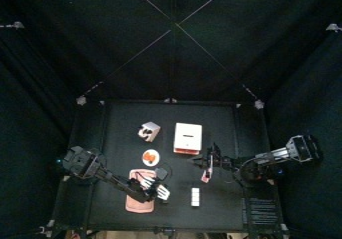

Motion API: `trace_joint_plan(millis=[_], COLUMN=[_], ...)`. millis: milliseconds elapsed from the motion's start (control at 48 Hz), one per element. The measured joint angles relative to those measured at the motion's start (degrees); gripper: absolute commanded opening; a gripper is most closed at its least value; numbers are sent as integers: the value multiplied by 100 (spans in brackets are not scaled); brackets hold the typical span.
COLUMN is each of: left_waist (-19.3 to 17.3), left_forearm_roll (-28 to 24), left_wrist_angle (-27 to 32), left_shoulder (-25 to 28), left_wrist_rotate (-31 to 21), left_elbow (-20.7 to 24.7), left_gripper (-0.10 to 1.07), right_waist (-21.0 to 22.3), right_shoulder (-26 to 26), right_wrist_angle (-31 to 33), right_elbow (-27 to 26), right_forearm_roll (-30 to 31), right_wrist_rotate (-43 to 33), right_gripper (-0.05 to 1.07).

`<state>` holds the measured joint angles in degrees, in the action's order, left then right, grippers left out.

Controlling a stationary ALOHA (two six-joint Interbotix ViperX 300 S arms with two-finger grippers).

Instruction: Grab green sushi roll

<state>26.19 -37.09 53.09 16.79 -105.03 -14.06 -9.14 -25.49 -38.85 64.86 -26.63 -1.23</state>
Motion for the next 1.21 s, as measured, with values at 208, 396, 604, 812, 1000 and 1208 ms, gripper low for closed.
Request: trace_joint_plan(millis=[208, 396, 604, 812, 1000, 1208], left_waist=[97, 202, 211, 211, 211, 185], left_forearm_roll=[193, 422, 642, 650, 606, 598], left_wrist_angle=[9, 9, -9, -44, -53, -70], left_shoulder=[220, 299, 483, 519, 536, 580], left_wrist_rotate=[-35, -44, -53, -53, -53, -62], left_elbow=[255, 387, 545, 624, 624, 624], left_gripper=[81, 81, 82, 83, 92, 97], right_waist=[9, 0, 0, 9, 9, 9], right_shoulder=[-123, -141, -149, -149, -141, -149], right_wrist_angle=[0, -9, 0, 0, -9, 0], right_elbow=[88, 105, 105, 105, 105, 97], right_forearm_roll=[-9, -18, -26, -26, -35, -26], right_wrist_rotate=[0, 0, 0, 0, 0, -9], right_gripper=[51, 51, 51, 51, 51, 51])
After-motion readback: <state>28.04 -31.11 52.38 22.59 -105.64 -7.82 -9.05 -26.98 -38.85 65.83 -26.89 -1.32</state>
